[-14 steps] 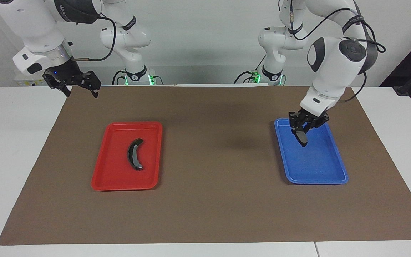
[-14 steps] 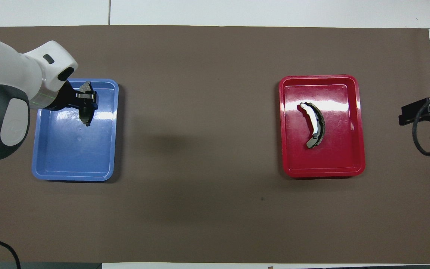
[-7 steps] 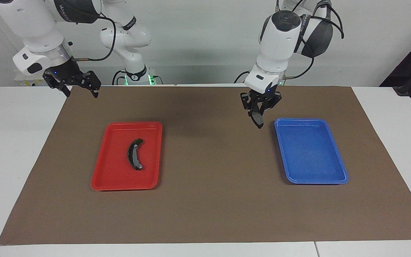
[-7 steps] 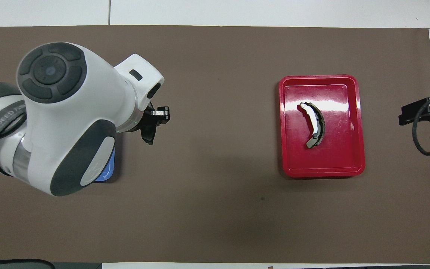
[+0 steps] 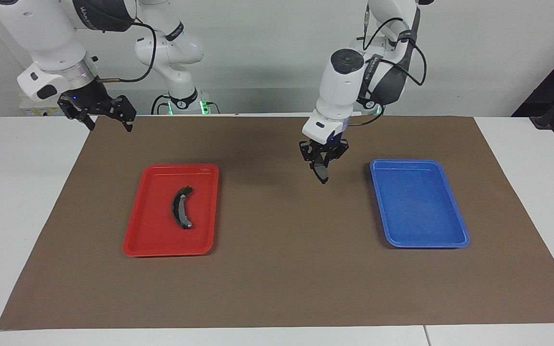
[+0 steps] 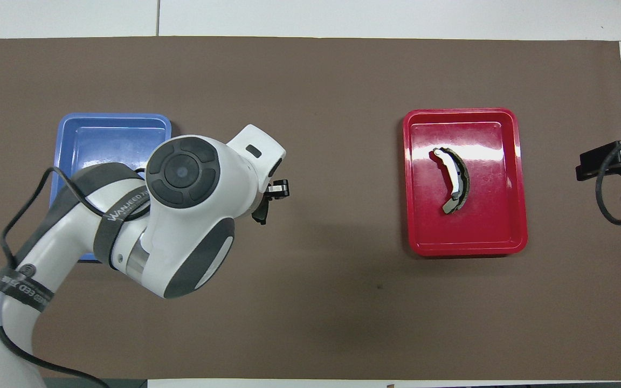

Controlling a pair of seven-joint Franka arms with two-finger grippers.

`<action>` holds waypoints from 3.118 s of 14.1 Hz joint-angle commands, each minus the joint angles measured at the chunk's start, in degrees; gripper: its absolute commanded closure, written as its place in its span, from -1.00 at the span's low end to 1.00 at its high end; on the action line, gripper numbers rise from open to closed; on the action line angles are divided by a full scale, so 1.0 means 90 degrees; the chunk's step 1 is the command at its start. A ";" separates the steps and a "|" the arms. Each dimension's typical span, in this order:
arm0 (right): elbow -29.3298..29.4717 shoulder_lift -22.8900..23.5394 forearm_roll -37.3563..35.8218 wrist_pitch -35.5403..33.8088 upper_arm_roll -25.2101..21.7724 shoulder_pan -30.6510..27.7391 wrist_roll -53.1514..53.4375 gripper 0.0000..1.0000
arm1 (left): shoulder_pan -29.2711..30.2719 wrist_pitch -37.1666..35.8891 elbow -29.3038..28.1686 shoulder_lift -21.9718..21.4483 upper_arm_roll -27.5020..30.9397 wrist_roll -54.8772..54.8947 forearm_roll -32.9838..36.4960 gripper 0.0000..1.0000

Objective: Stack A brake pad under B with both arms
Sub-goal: 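Carry the small pad with the left gripper to the table center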

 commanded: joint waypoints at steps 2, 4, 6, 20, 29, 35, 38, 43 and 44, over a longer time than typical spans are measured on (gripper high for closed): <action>0.0014 -0.0026 0.0124 -0.0004 0.0001 -0.0018 -0.0082 -0.99 | -0.0374 0.0617 -0.0139 0.0311 -0.0116 -0.0913 0.0518 0.98; 0.0014 -0.0026 0.0124 -0.0004 0.0001 -0.0018 -0.0082 -0.99 | -0.0627 0.0822 -0.0071 0.0682 -0.0125 -0.1568 0.1124 0.98; 0.0014 -0.0026 0.0124 -0.0004 0.0001 -0.0018 -0.0082 -0.99 | -0.0804 0.0930 0.0046 0.1063 -0.0125 -0.1813 0.1438 0.98; 0.0014 -0.0026 0.0124 -0.0004 0.0001 -0.0018 -0.0082 -0.99 | -0.1058 0.1555 0.0525 0.2393 -0.0135 -0.2030 0.1996 0.98; -0.0034 -0.0045 0.0124 -0.0034 0.0001 -0.0018 -0.0131 -0.99 | -0.1049 0.1663 0.0447 0.2393 -0.0116 -0.2020 0.2005 0.49; -0.0044 -0.0045 0.0154 0.0045 0.0001 -0.0009 -0.0131 -0.99 | -0.1058 0.1566 0.0544 0.2393 -0.0106 -0.2010 0.2200 -0.12; -0.0044 -0.0035 0.0154 0.0045 0.0011 -0.0009 -0.0131 -0.99 | -0.1058 0.1205 0.0885 0.2403 -0.0086 -0.1971 0.2493 -0.50; -0.0609 -0.0006 0.0611 0.0931 0.0021 -0.0018 -0.0219 -0.99 | -0.0990 0.0318 0.1618 0.2160 -0.0008 -0.1854 0.2464 -0.83; -0.0727 0.0071 0.0680 0.1185 0.0030 -0.0009 -0.0209 -0.99 | -0.0971 0.0045 0.1715 0.2014 0.0040 -0.1767 0.2416 -0.93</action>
